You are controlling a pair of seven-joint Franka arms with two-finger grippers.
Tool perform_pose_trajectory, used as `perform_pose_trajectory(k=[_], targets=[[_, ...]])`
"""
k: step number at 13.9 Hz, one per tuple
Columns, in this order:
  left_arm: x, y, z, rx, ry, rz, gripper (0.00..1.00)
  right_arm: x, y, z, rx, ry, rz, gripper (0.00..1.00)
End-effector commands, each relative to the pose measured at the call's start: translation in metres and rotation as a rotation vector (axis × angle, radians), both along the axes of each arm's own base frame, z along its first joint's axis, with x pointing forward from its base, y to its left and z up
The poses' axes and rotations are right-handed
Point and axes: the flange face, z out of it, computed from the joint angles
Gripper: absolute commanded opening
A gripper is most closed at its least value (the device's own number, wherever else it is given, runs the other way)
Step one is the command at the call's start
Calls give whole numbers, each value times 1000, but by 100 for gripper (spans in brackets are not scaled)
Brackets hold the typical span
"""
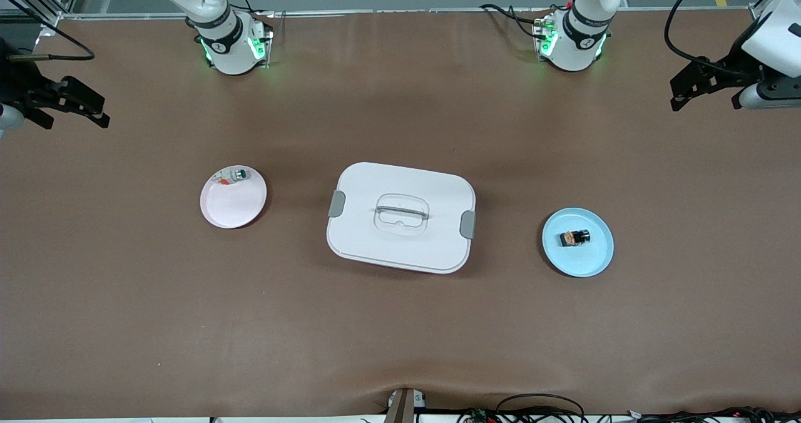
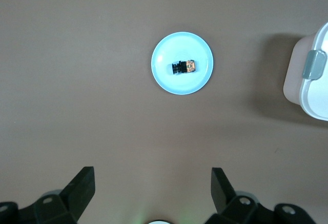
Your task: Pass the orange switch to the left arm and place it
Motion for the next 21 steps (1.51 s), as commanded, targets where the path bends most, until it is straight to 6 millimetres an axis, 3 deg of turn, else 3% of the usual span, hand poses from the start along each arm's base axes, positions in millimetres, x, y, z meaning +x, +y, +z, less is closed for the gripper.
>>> perform_pose_trajectory(k=[1,21], targets=[[4,1,-4,-20,2,-21,100,-7,-5,8,12,-3,2,100],[7,2,-1,-44,-2,-12,100,-17,-7,17,20,-2,-13,100]])
